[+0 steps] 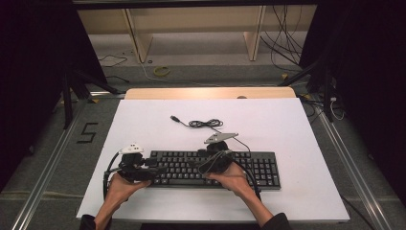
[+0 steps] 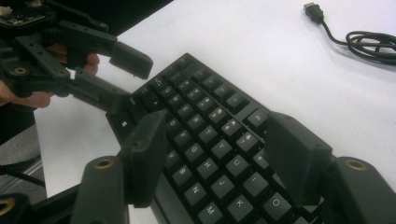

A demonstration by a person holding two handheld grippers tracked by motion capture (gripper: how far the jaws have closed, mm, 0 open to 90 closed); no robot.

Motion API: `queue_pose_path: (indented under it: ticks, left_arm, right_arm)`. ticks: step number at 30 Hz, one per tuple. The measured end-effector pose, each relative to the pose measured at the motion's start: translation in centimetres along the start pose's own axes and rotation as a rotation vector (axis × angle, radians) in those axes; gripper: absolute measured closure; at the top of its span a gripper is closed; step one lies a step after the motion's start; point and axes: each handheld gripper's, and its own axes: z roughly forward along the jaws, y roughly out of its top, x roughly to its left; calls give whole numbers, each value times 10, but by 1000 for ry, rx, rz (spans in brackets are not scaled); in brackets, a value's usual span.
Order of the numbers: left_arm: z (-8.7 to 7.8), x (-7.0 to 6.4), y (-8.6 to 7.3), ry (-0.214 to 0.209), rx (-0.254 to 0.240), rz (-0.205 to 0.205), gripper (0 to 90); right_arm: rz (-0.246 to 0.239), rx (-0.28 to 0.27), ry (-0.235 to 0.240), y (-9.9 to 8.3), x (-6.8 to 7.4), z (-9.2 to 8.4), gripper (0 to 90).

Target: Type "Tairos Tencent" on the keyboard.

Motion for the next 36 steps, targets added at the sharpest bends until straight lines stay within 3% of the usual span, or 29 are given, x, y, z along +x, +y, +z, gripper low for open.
queue_pose_path:
  ticks: [7,22,36]
  left_arm:
    - [6,1,5,3,7,1,403]
    - [29,-1,18,26,94,34,733]
    - [42,-3,24,50,146,62,888]
  right_arm:
    - [0,6,11,-4,2,-3,371]
    - [-18,9,19,-15,9,-9,332]
    - [-20,-4,10,-20,7,-15,327]
